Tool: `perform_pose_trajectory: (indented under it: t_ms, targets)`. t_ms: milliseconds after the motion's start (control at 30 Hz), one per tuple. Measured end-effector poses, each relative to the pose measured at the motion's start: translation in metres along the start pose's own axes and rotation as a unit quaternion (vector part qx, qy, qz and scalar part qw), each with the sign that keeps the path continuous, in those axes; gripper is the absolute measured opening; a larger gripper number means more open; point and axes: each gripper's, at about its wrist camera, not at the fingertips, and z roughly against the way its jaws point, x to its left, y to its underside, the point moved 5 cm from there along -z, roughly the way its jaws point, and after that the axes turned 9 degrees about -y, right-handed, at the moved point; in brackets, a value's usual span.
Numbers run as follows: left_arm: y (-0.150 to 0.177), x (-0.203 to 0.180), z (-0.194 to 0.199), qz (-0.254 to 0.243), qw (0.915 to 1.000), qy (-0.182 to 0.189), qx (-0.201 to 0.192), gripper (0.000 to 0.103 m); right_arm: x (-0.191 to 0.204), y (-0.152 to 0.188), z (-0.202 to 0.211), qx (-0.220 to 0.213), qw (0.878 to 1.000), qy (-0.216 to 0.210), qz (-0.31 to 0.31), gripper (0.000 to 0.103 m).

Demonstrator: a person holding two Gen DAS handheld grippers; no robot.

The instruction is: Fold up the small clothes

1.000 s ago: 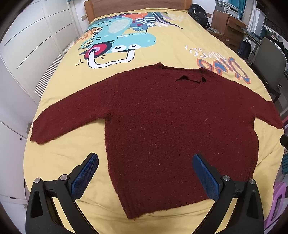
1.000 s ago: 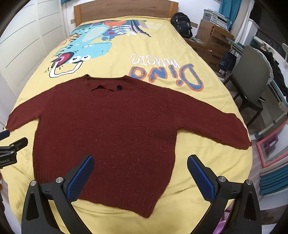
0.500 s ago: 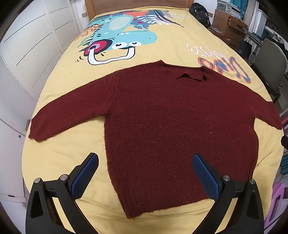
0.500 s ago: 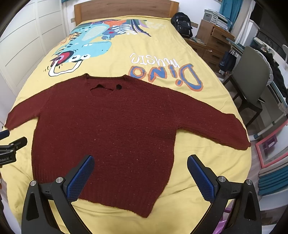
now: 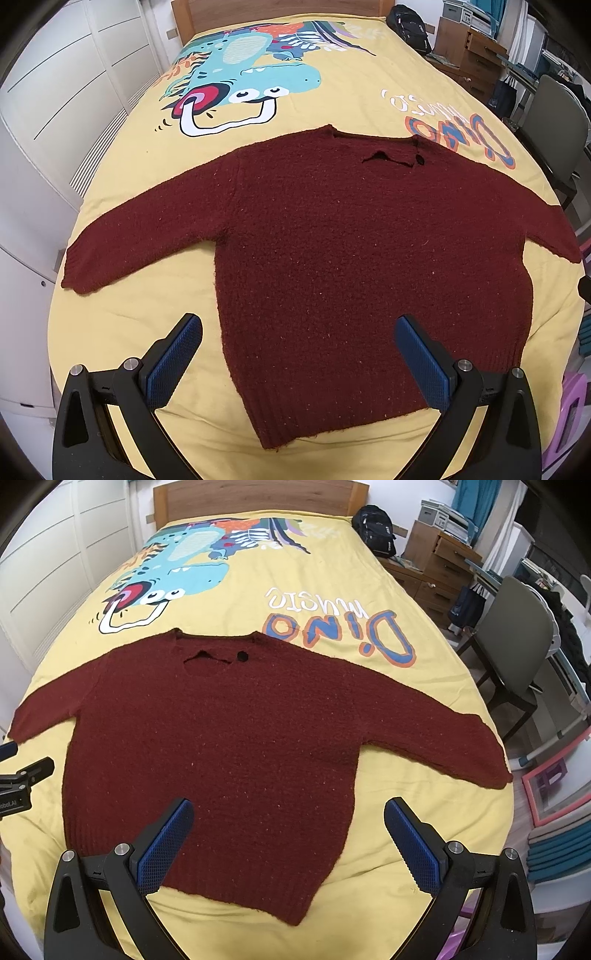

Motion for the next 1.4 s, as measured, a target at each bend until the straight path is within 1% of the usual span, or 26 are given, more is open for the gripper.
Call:
perform_pose_trajectory:
  t_ms: [667, 833, 967, 1067, 1233, 1300, 1400]
  targets:
    - [0.001, -0.002, -0.003, -0.002, 1.0, -0.005, 0.002, 0.102, 0.003, 0.003, -0.006, 0.007, 1.0, -0.003, 0.006, 0.103]
    - [0.0, -0.003, -0.005, -0.002, 1.0, 0.0, 0.004, 0.102, -0.009, 0.002, -0.018, 0.007, 1.0, -0.006, -0.004, 0.102]
    - [-0.005, -0.003, -0.013, -0.005, 0.9999, 0.003, 0.009, 0.102, -0.04, -0.001, -0.034, -0.001, 0.999, -0.013, -0.038, 0.103]
    - [-0.012, -0.003, -0.02, -0.006, 0.9999, 0.0, 0.013, 0.102, -0.079, -0.003, -0.051, 0.001, 0.997, -0.022, -0.079, 0.103]
    - [-0.026, -0.006, -0.035, -0.022, 0.9996, -0.008, 0.016, 0.102, -0.156, -0.008, -0.079, 0.006, 0.991, 0.011, -0.136, 0.102]
    - [-0.031, -0.008, -0.043, -0.026, 0.9994, -0.009, 0.02, 0.102, -0.187, -0.008, -0.088, 0.007, 0.986, 0.023, -0.165, 0.102]
    - [-0.039, -0.011, -0.055, -0.031, 0.9991, -0.004, 0.027, 0.102, -0.233, -0.007, -0.099, 0.001, 0.976, 0.032, -0.216, 0.102]
